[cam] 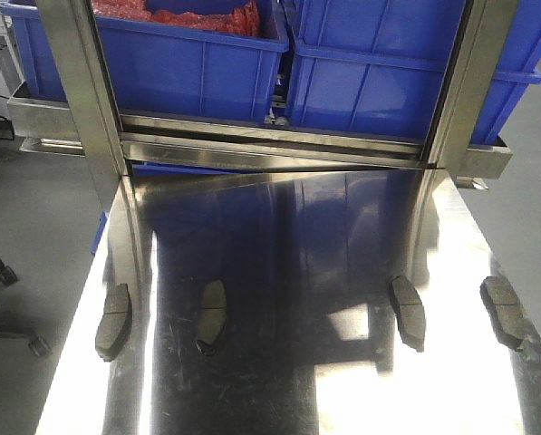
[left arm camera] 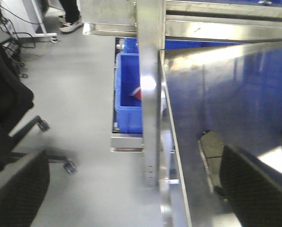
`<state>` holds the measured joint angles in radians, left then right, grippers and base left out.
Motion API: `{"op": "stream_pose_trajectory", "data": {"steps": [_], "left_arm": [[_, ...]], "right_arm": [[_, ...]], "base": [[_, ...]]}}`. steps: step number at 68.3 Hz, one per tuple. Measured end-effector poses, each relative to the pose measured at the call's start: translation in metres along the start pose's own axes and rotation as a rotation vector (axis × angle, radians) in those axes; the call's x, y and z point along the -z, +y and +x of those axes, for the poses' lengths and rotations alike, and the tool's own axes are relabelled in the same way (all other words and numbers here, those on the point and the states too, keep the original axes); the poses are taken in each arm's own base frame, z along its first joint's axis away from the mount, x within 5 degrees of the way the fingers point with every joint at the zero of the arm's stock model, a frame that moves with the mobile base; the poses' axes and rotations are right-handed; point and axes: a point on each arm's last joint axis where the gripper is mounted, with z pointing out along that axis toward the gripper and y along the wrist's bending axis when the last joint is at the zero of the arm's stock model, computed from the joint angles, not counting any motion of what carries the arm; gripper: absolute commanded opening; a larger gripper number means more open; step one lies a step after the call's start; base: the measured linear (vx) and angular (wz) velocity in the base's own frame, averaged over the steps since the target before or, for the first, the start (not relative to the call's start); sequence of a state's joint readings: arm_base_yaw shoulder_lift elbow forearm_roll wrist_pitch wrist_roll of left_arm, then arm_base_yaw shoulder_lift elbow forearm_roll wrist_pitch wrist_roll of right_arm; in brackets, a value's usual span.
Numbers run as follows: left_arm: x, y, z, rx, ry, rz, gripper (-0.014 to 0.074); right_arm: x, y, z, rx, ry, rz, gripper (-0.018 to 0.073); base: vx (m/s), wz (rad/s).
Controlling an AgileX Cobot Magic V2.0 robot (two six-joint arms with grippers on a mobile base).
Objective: Move and align brake pads A on conveyor
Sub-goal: 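Close the left gripper on the upright brake pad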
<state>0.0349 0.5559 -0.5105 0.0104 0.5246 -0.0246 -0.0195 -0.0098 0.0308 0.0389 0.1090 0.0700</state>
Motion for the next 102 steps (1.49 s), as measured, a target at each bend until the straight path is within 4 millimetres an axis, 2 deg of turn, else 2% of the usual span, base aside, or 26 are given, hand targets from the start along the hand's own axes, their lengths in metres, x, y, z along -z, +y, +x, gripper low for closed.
{"op": "stream_pose_trajectory", "data": {"steps": [5,13,23,34,52,67,88,102], "left_arm": [[-0.003,-0.002,-0.005,0.015,0.024,0.019,0.0655],[-0.016,-0.007,-0.026,0.019,0.078,0.075,0.0652],[-0.048,-0.017,-0.053,0.046,0.157,0.162,0.0650],[-0.090,-0.040,-0.058,0.023,0.266,0.252,0.0650],[-0.160,-0.086,-0.038,-0.030,0.472,0.291,0.0649],[-0.202,-0.102,-0.016,-0.013,0.673,0.197,0.0627],[-0.232,-0.105,0.016,-0.011,0.814,0.153,0.0585],[-0.237,-0.105,0.023,-0.012,0.838,0.147,0.0585]], "right_arm": [[0.000,0.000,0.000,0.000,0.000,0.000,-0.0008],[0.000,0.000,0.000,0.000,0.000,0.000,-0.0008],[0.000,0.000,0.000,0.000,0.000,0.000,-0.0008],[0.000,0.000,0.000,0.000,0.000,0.000,-0.0008],[0.000,0.000,0.000,0.000,0.000,0.000,-0.0008],[0.000,0.000,0.000,0.000,0.000,0.000,-0.0008],[0.000,0.000,0.000,0.000,0.000,0.000,-0.0008],[0.000,0.000,0.000,0.000,0.000,0.000,-0.0008]], "base": [[0.00,0.00],[0.00,0.00],[0.00,0.00],[0.00,0.00],[0.00,0.00],[0.00,0.00],[0.00,0.00],[0.00,0.00]]}}
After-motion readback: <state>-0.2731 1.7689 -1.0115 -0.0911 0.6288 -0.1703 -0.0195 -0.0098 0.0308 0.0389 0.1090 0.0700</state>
